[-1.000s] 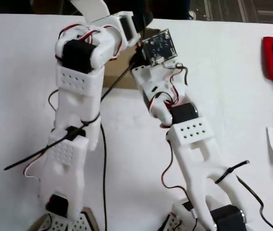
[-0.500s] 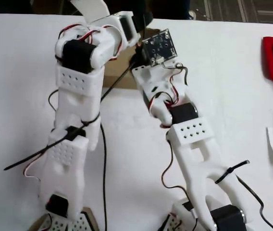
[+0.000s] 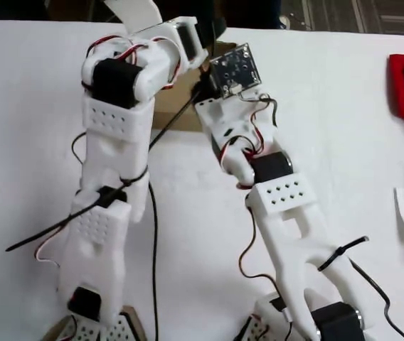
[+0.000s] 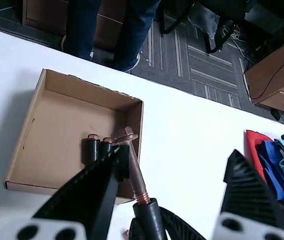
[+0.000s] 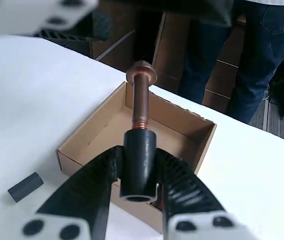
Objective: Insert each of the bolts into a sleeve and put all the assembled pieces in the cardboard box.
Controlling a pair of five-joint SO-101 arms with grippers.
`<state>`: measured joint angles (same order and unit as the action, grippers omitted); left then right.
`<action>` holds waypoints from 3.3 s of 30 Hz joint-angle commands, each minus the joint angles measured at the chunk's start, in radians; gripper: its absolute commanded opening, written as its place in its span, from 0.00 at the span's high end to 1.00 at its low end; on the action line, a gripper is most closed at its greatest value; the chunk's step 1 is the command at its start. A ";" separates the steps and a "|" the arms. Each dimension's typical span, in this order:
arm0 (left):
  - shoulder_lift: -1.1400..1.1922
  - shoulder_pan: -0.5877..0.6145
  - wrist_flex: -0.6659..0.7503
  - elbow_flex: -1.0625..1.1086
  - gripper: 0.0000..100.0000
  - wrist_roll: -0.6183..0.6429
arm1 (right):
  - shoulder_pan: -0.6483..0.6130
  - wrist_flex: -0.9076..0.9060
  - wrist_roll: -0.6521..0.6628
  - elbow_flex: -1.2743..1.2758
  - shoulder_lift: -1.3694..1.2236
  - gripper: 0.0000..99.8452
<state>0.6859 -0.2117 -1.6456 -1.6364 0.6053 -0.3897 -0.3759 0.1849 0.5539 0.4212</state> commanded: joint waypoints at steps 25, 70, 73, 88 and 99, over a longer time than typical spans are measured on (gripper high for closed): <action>0.100 0.186 -0.140 0.030 0.69 -0.002 | 0.058 0.002 0.103 0.522 0.430 0.98; -0.018 0.092 -0.140 0.716 0.69 -0.775 | 0.018 -0.366 0.132 0.572 0.438 0.98; -0.112 0.178 -0.140 0.828 0.69 -0.755 | 0.015 -0.404 0.133 0.454 0.246 0.98; -0.339 0.341 -0.140 1.125 0.69 -0.749 | 0.012 -0.591 0.124 -0.012 -0.392 0.98; -0.350 0.338 -0.140 1.130 0.69 -0.749 | 0.016 -0.611 0.124 -0.087 -0.529 0.88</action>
<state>0.4081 0.1212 -1.7699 -0.5056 -0.1496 -0.3682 -0.9605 0.3092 0.5109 -0.0913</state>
